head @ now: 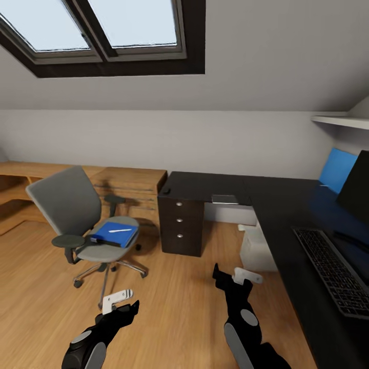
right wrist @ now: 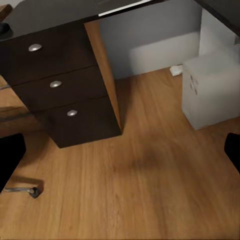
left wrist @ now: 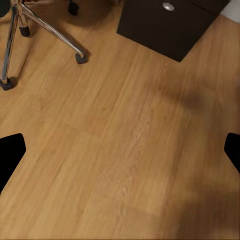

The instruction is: In the bedroom, organize the workspace by keeping the computer under the desk, ensuring the monitor is on the desk, placing the keyboard on the desk next to the monitor, placing the mouse on the desk next to the keyboard, moving the folder from the swivel chair onto the desk next to the mouse, stacking the notebook on top of the folder with the pen on top of the notebook, and positioning the swivel chair next to the desk.

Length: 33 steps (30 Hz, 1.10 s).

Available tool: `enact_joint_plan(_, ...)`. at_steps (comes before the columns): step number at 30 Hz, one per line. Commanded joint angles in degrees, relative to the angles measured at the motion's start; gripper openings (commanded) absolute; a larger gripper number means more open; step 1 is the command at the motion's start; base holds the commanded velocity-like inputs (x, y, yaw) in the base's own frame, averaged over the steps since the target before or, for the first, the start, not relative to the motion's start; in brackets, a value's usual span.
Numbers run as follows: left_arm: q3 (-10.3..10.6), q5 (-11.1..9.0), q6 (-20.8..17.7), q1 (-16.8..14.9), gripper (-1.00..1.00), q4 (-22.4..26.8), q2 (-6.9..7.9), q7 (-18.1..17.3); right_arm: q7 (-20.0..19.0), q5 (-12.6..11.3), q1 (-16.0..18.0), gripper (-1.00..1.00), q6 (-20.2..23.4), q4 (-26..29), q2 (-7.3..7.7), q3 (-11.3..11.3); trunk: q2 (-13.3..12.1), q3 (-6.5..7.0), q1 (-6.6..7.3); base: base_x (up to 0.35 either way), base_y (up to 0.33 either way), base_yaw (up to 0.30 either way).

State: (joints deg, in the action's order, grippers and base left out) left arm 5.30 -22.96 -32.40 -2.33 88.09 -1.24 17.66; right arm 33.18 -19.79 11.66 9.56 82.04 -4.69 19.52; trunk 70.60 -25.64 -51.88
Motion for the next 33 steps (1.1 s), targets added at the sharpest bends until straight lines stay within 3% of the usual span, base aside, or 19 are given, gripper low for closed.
enact_joint_plan(1,0.06,-0.6,-0.14,-0.04,1.0,0.07,0.0,0.53,0.32,-0.23,0.07,1.0,0.29,0.08,0.06,0.08,0.04,-0.07,-0.03,0.314,0.001,0.045)
enact_joint_plan(19,0.06,-0.6,-0.11,-0.04,1.0,0.06,0.0,0.53,0.31,-0.23,0.07,1.0,0.2,0.47,0.03,0.18,0.04,-0.07,-0.03,0.328,0.0,0.004)
enact_joint_plan(33,0.15,-0.6,-0.06,-0.04,1.0,0.18,0.0,0.53,0.4,-0.13,0.06,1.0,0.11,0.39,0.04,0.14,0.04,-0.07,-0.03,0.329,0.0,0.257)
